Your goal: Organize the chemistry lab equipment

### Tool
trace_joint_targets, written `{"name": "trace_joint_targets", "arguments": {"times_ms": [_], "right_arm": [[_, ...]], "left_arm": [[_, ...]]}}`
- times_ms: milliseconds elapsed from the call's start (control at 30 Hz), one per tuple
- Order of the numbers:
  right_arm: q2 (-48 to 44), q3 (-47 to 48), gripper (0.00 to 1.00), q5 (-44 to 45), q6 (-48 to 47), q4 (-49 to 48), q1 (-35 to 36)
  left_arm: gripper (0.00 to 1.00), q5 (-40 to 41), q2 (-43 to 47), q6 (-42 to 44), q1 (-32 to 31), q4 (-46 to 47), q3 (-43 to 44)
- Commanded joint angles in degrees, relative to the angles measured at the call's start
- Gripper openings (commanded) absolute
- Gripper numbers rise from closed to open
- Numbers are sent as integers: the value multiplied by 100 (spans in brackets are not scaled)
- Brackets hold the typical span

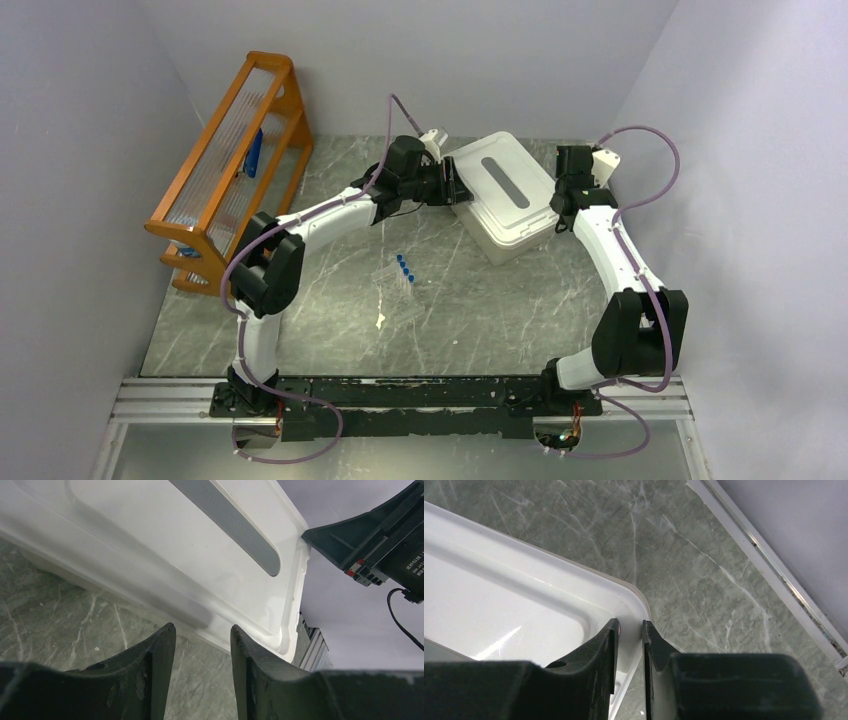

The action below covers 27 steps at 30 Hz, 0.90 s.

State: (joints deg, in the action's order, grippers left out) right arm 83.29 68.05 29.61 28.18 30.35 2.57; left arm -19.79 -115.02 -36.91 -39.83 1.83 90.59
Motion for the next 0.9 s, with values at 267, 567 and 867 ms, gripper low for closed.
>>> {"name": "trace_joint_targets", "arguments": {"times_ms": [267,567,867], "right_arm": [[37,-214,24,266,0,27,-81],[-5,-389,31,656,85,13,-87],[-750,-156,54,-827,-554,-450,-74]], "left_arm": [[50,531,-190,62,-37,-495,323],[54,586,-252,80,-68,-584,350],[59,978,216,549,-64,-942,620]]}}
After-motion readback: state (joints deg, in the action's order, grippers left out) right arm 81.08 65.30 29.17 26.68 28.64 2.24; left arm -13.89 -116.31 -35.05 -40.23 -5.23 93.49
